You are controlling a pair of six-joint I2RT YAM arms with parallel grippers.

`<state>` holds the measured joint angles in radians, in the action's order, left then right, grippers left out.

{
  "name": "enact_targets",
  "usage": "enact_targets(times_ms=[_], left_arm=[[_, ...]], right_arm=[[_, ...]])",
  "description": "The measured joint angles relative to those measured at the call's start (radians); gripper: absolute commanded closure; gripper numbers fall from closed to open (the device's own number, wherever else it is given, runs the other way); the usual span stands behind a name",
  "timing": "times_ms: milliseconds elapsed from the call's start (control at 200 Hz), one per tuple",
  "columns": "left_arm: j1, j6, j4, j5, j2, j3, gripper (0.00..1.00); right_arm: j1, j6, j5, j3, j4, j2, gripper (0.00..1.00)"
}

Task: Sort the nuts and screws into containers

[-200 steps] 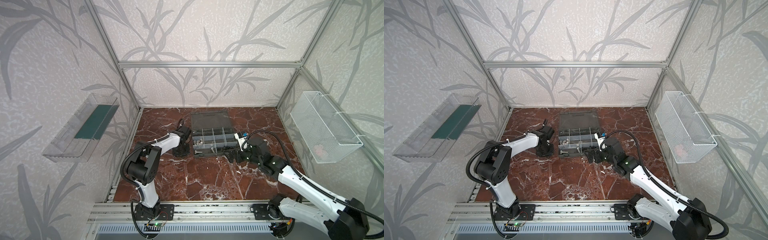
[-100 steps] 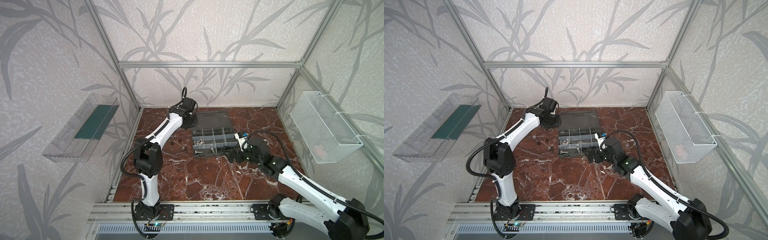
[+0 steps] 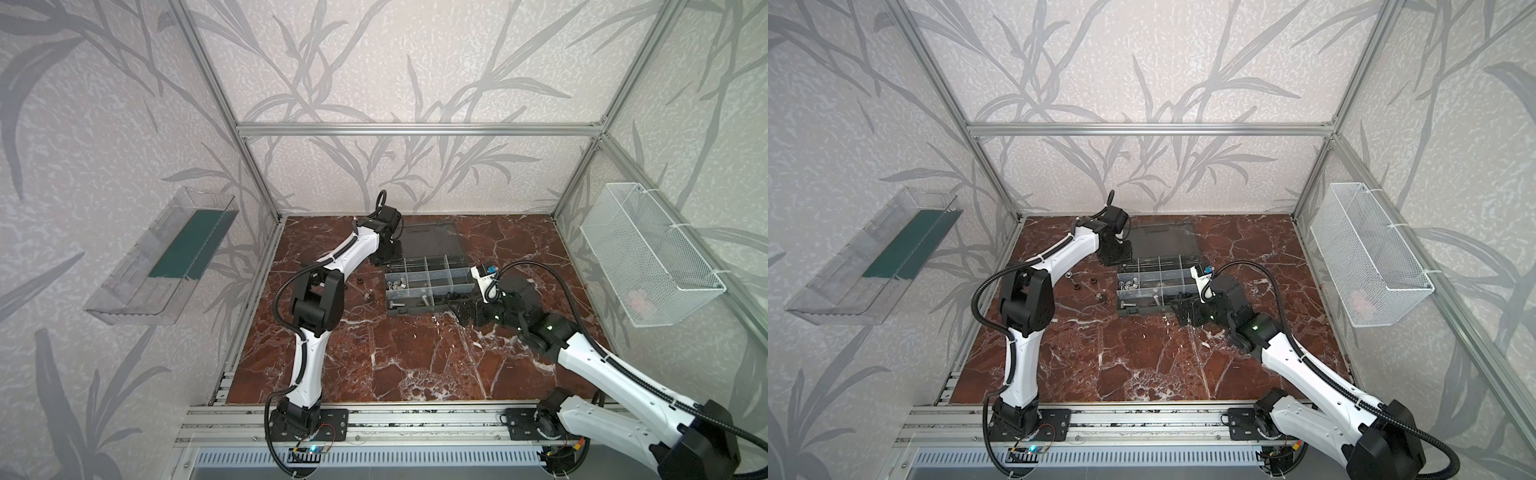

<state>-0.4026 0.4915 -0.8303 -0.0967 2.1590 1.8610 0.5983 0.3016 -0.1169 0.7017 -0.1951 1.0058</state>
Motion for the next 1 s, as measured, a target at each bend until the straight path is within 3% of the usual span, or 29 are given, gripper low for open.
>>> enact_targets(times_ms=[270, 430, 585, 750, 1005], left_arm=[[0.006, 0.000, -0.005, 0.069, -0.199, -0.180, 0.34], [0.072, 0.005, 0.021, 0.105, -0.308, -0.304, 0.34], [0.129, 0.005, 0.022, 0.120, -0.214, -0.298, 0.35], [0.132, 0.005, 0.020, 0.119, -0.065, -0.237, 0.37], [0.139, 0.001, 0.016, 0.120, 0.001, -0.189, 0.50]], right_arm=[[0.000, 0.001, -0.008, 0.000, 0.004, 0.005, 0.01], [0.000, 0.001, -0.019, -0.002, 0.011, 0.005, 0.01], [0.000, 0.001, -0.023, -0.003, 0.011, 0.006, 0.01], [0.000, 0.000, -0.022, -0.004, 0.011, 0.006, 0.01], [-0.001, -0.003, -0.021, -0.004, 0.011, 0.009, 0.01]])
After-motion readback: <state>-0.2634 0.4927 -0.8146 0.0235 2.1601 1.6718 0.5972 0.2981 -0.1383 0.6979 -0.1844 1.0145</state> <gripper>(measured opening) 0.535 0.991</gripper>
